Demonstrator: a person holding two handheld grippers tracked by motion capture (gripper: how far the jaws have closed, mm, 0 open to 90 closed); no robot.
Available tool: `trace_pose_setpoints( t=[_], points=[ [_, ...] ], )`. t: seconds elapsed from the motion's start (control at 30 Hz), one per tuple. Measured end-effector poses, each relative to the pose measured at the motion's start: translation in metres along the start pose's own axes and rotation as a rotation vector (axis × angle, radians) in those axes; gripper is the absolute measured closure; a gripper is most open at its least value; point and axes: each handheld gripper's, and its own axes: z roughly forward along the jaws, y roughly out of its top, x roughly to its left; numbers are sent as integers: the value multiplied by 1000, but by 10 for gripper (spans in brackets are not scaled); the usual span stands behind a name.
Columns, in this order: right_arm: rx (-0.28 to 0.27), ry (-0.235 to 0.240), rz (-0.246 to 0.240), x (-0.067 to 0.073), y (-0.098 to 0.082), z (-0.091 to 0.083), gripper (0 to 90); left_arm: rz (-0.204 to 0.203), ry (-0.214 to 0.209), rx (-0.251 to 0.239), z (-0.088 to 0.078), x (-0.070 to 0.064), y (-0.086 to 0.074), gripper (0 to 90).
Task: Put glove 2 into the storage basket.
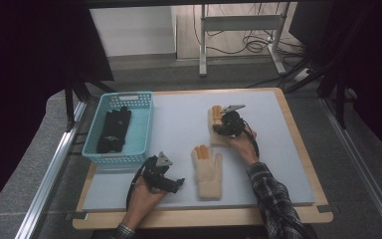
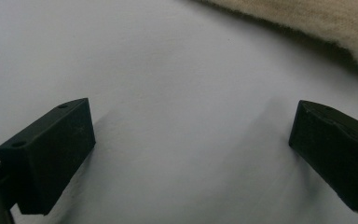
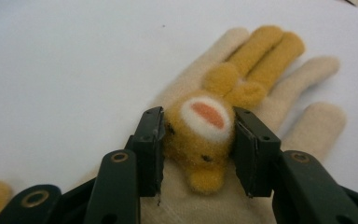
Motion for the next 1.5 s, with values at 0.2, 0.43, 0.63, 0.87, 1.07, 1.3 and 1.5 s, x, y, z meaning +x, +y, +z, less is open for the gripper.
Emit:
trace_pose_setpoints(
  t=[0.2,0.43,0.63,0.87,1.07,1.3,1.5],
  points=[
    [-36,20,-8,2,6,-20,565,4,1,3,0,0,0,5],
    [-79,56,-20,8,14,-48,564,2,1,2,0,0,0,5],
    [-105,77,-41,16,19,-72,564,1,0,0,0,0,0,5],
    [-120,134,-38,30,15,-102,564,1,0,0,0,0,0,5],
    [-116,179,-47,55,3,-126,560,0,2,-2,0,0,0,5],
    [-80,224,-26,90,-16,-146,556,-2,0,-1,0,0,0,5],
    [-40,238,-27,119,-33,-144,553,-6,1,-6,0,-1,0,5]
  ],
)
